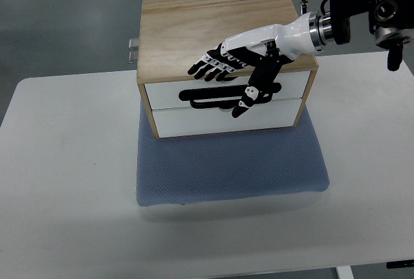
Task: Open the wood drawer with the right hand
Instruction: 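Move the right hand over the box down to the upper drawer's black handle, then hook the right hand's fingers around the upper drawer's black handle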
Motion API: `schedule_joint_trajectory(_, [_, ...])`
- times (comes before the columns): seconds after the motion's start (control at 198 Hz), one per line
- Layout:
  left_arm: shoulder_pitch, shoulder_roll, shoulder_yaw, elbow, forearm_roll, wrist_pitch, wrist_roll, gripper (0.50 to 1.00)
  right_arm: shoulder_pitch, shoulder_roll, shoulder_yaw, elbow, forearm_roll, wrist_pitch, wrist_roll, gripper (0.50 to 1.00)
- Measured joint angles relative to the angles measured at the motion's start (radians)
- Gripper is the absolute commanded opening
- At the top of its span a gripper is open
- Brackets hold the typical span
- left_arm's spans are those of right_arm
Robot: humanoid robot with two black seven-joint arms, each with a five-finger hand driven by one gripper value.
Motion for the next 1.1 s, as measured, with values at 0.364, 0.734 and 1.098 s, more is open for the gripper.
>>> schedule_joint_trajectory(0.364, [0.000, 0.000, 0.000, 0.000, 0.000, 0.000, 0.000, 1.000, -0.007, 0.035, -0.037, 0.017, 0.001, -0.071, -0.016, 0.930])
schedule_joint_trajectory(0.734, [0.000, 0.000, 0.000, 0.000, 0.000, 0.000, 0.000, 1.000, -0.011, 0.058, -0.101, 0.017, -0.026, -0.132, -0.024, 0.930])
schedule_joint_trajectory(1.098, [0.000, 0.000, 0.000, 0.000, 0.000, 0.000, 0.000, 1.000, -0.013, 0.059, -0.143, 0.017, -0.032, -0.159, -0.036, 0.930])
